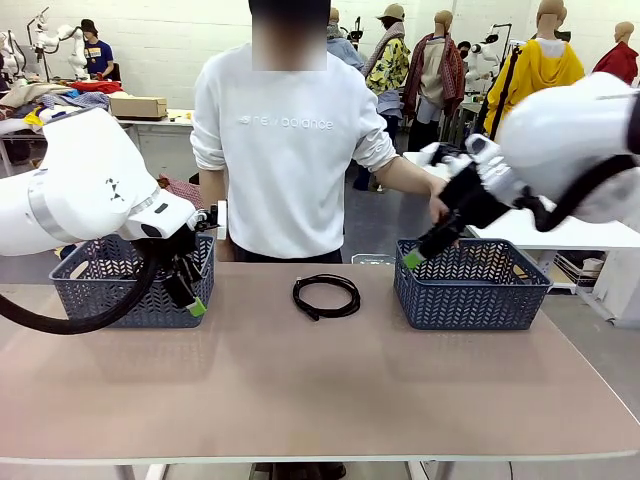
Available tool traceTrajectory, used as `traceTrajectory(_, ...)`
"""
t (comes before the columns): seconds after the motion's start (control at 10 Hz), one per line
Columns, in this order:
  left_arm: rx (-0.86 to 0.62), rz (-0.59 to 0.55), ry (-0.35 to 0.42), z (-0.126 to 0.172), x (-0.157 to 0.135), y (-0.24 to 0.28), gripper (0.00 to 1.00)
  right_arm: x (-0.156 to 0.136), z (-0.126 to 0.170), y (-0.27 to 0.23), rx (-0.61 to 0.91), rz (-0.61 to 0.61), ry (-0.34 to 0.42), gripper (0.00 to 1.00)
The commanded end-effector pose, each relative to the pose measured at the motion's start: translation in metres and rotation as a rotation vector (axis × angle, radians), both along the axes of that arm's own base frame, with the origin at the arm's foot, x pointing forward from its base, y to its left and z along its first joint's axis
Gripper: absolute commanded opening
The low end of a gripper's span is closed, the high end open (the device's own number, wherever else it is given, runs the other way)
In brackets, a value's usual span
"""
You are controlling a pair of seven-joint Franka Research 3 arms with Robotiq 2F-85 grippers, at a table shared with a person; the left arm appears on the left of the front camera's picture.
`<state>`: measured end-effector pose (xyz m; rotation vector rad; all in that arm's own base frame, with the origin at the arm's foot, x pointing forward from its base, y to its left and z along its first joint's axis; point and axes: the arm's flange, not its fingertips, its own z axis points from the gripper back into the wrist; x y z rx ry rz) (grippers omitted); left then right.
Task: Organize the cables according to human instructions.
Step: Pick up a bundle of cables and place it in the basket indicated by the human.
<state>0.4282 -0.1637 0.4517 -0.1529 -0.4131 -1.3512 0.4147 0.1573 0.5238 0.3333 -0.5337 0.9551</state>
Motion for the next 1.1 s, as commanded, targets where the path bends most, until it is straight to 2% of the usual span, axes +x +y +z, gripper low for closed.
traceTrajectory(0.0,0.006,-0.004,0.000,0.002,0.002,0.002,1.00,0.038,0.005,0.042,-0.098,-0.044,0.020,1.00)
traceTrajectory(0.2,0.006,-0.004,0.000,0.002,0.002,0.002,1.00,0.058,-0.007,0.084,-0.177,-0.058,0.035,1.00)
traceTrajectory(0.5,0.006,-0.004,0.000,0.002,0.002,0.002,1.00,0.089,-0.033,0.127,-0.268,-0.062,0.014,1.00)
traceTrajectory(0.8,0.006,-0.004,0.000,0.002,0.002,0.002,1.00,0.101,-0.046,0.137,-0.302,-0.073,0.048,1.00)
traceTrajectory(1.0,0.006,-0.004,0.000,0.002,0.002,0.002,1.00,0.093,-0.049,0.130,-0.268,-0.033,0.034,1.00)
